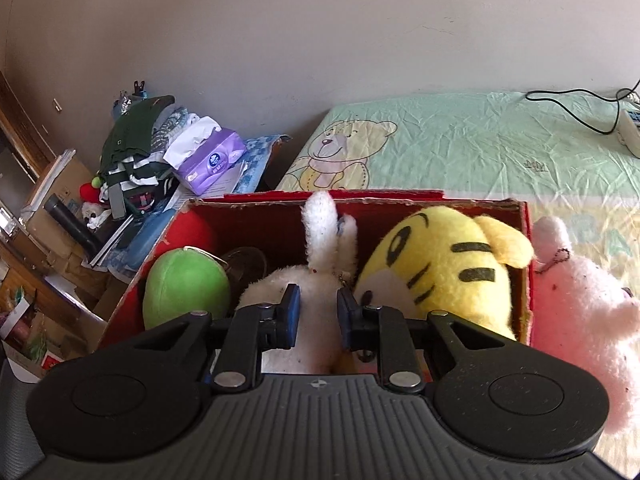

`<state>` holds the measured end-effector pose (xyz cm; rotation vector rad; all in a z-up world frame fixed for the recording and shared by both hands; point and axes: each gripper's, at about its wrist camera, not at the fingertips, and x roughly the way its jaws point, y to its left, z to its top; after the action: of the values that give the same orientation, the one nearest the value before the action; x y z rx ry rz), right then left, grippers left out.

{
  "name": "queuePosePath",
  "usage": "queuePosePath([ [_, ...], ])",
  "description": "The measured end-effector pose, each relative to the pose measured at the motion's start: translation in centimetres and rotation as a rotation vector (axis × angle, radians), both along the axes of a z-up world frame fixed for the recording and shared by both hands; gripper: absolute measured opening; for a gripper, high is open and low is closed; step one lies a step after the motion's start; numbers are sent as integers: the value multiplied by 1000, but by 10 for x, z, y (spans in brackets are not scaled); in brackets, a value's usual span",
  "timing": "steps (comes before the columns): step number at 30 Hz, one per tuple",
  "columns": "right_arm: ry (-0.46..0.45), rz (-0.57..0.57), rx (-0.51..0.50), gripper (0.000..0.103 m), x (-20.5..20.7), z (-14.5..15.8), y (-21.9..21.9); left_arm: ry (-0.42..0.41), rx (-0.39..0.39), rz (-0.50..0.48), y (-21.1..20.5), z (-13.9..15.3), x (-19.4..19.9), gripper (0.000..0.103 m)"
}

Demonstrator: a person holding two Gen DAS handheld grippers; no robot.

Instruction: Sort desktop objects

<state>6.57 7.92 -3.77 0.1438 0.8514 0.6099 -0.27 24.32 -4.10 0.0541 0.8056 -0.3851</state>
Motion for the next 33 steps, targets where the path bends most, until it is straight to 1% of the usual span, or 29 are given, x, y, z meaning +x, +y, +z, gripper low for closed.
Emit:
queuePosePath([
  [1,-4,-10,-24,11,0,-1,-1,-12,9,0,-2,0,-2,88],
  [2,-10,-13,-48,0,-1,-2,-2,-14,11,-1,-3,0,-1,88],
  [3,-12,-10,-71,0,-1,-6,-2,-11,11,-3,-2,0,-1,88],
  [4,-12,-10,-62,0,-2,-7,-2,-12,9,-5,-1,1,-2,88],
  [6,-8,-24,-16,2,-3,-5,-7,-10,4,-6,1,3,-3,90],
  [8,-11,-34,18,8,-5,-3,-10,-9,9,-1,3,5,-4,92],
  [10,-15,-41,23,11,-8,-1,-9,-13,18,8,3,6,-6,92],
  [11,-15,-46,27,14,-9,0,-10,-14,23,13,1,6,0,92],
  [16,-21,-100,74,23,-18,2,-16,-4,33,54,9,10,-2,92],
  [19,-37,-134,88,27,-26,1,-19,5,48,94,13,14,1,92],
  [26,-54,-211,106,27,-41,-1,-29,55,86,174,20,16,7,93],
  [30,-56,-244,99,27,-48,-1,-30,78,102,195,27,13,5,94],
  [33,-50,-247,94,29,-52,-2,-30,97,109,203,27,10,6,95],
])
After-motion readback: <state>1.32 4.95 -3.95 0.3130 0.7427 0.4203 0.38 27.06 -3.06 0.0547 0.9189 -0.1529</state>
